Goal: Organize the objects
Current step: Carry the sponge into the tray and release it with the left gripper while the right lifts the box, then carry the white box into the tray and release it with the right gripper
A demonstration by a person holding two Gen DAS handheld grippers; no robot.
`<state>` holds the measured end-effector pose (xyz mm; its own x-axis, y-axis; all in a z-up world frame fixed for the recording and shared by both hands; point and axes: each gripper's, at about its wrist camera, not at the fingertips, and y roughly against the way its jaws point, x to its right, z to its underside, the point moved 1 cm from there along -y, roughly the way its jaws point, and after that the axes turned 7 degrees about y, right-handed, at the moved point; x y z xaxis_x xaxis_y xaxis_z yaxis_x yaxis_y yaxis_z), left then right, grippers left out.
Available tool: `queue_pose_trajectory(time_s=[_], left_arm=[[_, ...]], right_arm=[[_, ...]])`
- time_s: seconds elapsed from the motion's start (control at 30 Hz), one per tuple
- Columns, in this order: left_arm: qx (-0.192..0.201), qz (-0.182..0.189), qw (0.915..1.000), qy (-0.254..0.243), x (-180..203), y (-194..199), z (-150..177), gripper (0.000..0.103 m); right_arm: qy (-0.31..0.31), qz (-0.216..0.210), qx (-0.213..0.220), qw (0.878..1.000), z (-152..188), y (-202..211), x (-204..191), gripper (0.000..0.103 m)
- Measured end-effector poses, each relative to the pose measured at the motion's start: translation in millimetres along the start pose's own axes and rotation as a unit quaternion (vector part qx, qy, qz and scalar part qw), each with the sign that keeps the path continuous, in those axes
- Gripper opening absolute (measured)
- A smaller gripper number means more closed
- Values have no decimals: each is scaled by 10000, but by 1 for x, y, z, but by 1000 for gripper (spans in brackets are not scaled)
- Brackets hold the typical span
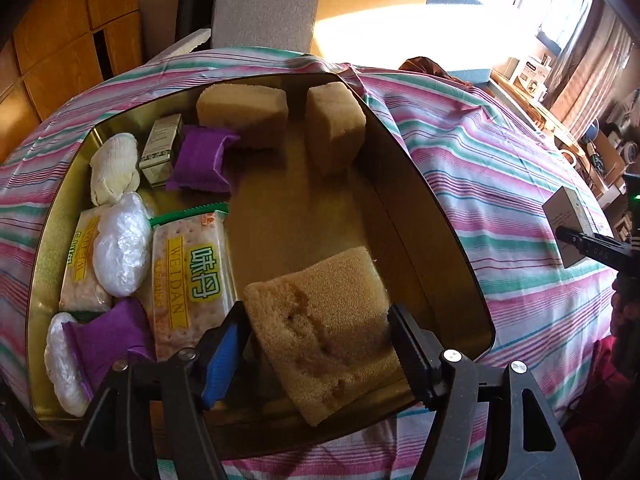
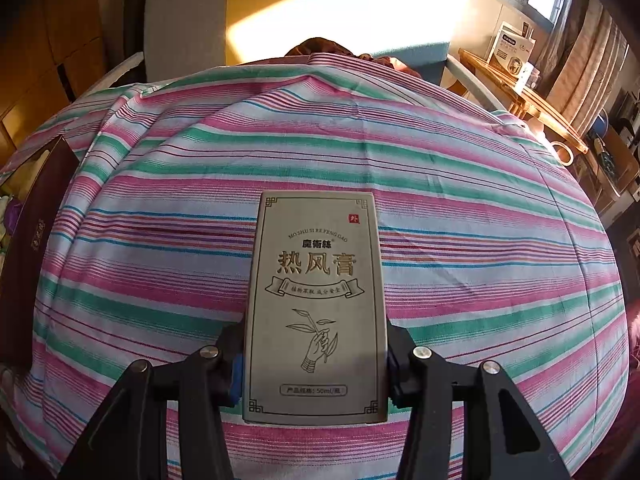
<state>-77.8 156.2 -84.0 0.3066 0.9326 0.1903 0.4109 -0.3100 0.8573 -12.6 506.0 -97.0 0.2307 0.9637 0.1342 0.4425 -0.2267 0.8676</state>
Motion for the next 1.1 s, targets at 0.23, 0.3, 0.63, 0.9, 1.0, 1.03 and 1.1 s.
queue_pose_trajectory(time_s=[0.23, 0.3, 0.63, 0.9, 1.0, 1.03, 1.1], left_arm=[[193, -15, 9998, -71, 2, 14, 4, 75], [338, 75, 9994, -98, 2, 23, 4, 78], [893, 207, 9953, 309, -23, 61, 7, 78], [1274, -325, 9885, 749, -58, 86, 12, 80], [1453, -521, 9845, 837, -70, 95, 14, 80], [1504, -583, 9833, 842, -72, 98, 15, 80], [1543, -627, 9819, 901, -80, 101, 16, 82]], right_arm=[[-101, 32, 11, 9999, 1, 2, 3, 51], [-180, 21, 75, 9998, 0, 7, 4, 51], [-89, -692, 513, 9962, -25, 56, -59, 51], [939, -1504, 889, 9801, -63, 93, -195, 51], [1279, -1601, 874, 9749, -74, 93, -241, 51], [1364, -1638, 859, 9732, -78, 91, -253, 51], [1513, -1641, 810, 9714, -85, 86, -276, 51]])
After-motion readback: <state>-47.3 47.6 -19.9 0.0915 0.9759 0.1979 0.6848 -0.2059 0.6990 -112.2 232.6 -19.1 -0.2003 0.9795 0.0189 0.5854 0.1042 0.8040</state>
